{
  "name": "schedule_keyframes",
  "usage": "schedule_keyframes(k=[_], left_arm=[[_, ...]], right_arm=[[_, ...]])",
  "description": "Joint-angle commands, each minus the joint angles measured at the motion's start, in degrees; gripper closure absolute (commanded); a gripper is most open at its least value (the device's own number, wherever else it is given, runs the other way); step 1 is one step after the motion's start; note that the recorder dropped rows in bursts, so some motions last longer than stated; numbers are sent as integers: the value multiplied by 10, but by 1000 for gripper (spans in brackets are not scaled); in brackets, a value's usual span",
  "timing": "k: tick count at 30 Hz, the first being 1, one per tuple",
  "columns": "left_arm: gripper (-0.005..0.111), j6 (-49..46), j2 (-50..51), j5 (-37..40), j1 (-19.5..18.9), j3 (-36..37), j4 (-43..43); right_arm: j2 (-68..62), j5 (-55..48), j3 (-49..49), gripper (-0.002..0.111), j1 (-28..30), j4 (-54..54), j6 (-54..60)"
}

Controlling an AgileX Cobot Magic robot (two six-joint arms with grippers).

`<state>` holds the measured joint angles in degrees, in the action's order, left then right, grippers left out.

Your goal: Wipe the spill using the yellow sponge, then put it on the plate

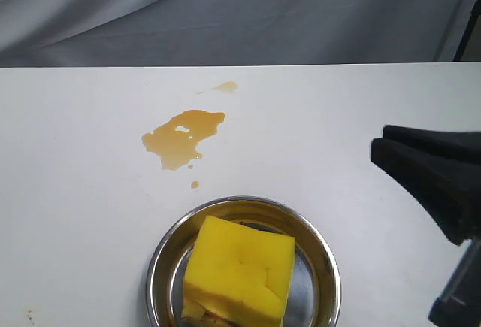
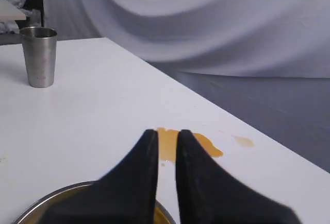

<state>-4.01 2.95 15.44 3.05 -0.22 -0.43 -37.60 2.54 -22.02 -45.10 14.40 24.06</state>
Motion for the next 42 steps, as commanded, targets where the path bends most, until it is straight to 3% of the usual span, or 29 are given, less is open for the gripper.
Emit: schedule_keyframes(k=[1,5,9,15,18,30,39,42], left_arm=[[107,1,-3,-1,3,2,-4],[107,1,-3,-1,3,2,-4],[107,1,-3,-1,3,2,-4],[107,1,-3,-1,3,2,-4],[107,1,-3,-1,3,2,-4],[107,1,-3,-1,3,2,-4],[107,1,-3,-1,3,2,-4],[107,1,-3,-1,3,2,-4]], right_arm=[[55,77,71,108,-1,-10,8],[68,218,149,108,-1,74,98],[67,351,208,108,-1,338,142],[67,356,220,108,-1,709,129],[67,360,220,108,-1,835,130],[91,359,220,108,4,855,130],[217,363,220,108,117,855,130],[239,423,220,108,160,855,132]])
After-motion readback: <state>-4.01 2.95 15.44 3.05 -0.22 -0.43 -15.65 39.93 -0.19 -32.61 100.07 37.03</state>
